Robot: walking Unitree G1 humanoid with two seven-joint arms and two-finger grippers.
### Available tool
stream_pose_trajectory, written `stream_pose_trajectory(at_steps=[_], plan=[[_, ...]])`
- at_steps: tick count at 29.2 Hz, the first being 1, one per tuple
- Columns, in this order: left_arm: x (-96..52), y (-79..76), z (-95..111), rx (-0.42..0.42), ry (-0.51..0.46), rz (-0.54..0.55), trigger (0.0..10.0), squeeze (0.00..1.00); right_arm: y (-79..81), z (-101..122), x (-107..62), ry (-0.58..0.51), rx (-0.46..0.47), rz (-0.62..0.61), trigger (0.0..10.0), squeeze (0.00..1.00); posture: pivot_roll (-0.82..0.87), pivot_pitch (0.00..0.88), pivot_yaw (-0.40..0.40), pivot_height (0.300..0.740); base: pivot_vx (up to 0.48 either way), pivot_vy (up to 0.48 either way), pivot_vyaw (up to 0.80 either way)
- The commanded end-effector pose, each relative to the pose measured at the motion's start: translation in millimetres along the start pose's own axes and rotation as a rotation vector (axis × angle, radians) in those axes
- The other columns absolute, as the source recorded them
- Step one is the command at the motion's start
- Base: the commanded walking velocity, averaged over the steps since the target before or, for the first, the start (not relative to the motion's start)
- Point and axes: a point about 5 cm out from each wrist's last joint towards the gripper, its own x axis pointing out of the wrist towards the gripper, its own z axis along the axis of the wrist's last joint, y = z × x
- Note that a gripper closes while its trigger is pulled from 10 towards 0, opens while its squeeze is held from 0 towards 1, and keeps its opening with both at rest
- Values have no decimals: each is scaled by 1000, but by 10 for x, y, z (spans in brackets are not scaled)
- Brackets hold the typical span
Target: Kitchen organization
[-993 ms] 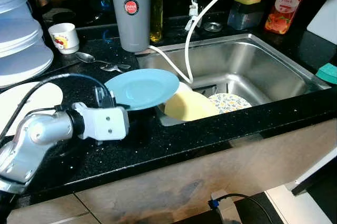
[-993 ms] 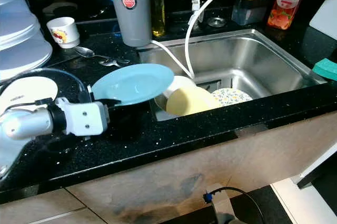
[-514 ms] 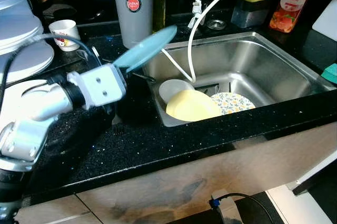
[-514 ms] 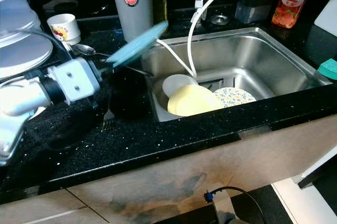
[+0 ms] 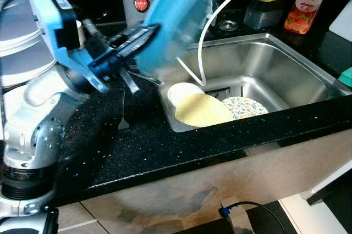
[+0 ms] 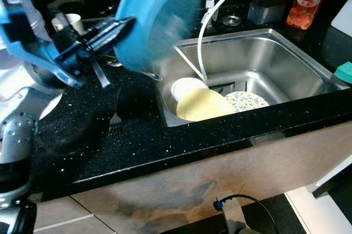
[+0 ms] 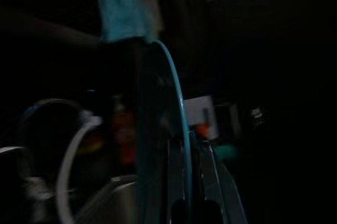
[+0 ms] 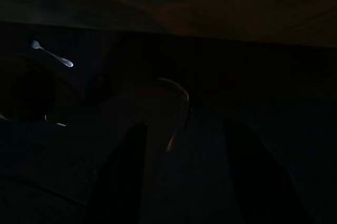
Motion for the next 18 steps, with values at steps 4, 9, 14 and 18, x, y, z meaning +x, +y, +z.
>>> stream_pose_trajectory(at_steps=[4, 9, 14, 18], plan=[[79, 2, -11, -155, -86, -24, 0, 0, -5, -59, -10, 19, 12, -13, 10000, 0, 14, 0, 31, 740, 0, 0, 0], [128, 138, 15, -240, -155, 24, 7608, 0, 5, -92, -13, 31, 15, -9, 10000, 0, 6, 0, 37, 740, 0, 0, -800], [198, 289, -48, -204, -120, 106, 10000, 0, 4, -107, -18, 28, 30, -10, 10000, 0, 3, 0, 37, 740, 0, 0, -800], [243, 381, -129, -164, -59, 152, 10000, 0, 3, -105, -19, 23, 28, -9, 10000, 0, -1, 0, 39, 740, 0, 0, -200]])
